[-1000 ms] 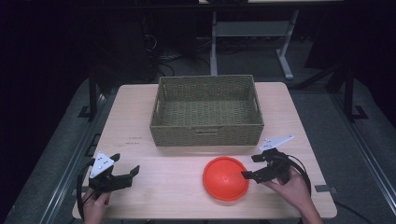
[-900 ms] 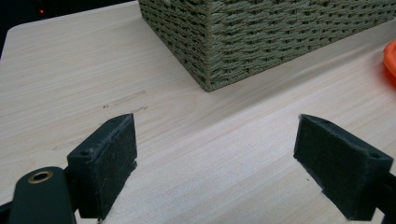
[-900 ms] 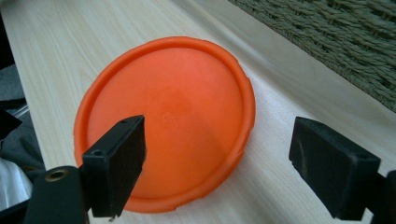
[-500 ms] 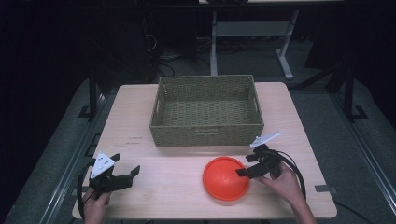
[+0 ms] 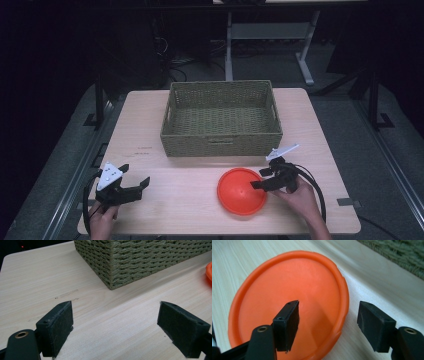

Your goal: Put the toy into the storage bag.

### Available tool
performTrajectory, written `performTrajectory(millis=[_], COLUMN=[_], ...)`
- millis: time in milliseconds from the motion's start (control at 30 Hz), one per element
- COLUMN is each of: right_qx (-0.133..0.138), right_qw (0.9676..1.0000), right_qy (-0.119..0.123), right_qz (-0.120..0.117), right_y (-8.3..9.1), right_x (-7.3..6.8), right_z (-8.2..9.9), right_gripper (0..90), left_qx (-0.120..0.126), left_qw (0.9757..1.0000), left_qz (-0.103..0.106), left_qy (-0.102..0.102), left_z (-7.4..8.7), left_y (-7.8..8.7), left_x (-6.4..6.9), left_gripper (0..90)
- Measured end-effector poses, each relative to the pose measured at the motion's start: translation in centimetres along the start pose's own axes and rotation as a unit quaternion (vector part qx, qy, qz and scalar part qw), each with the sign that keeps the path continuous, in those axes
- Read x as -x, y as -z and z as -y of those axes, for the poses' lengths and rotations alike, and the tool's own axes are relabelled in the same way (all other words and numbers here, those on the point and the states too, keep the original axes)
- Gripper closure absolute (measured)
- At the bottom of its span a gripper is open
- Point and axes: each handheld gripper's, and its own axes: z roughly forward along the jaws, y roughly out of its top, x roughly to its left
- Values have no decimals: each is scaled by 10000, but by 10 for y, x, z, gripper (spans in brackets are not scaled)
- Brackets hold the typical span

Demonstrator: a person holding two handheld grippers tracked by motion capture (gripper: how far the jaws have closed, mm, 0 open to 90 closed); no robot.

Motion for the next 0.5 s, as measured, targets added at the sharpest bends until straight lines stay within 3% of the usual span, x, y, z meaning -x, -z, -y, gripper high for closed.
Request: performTrajectory(millis=[500], right_qx=[-104], right_qw=[9999], right_qy=[-25], right_qz=[-104], right_y=[-9], right_x=[2], right_z=[2], right_gripper=[482], left_qx=[11], left_qw=[10000], left_qz=[68], left_qy=[-45], left_z=[-1], left_y=[-2], left_x=[2], left_gripper=[128])
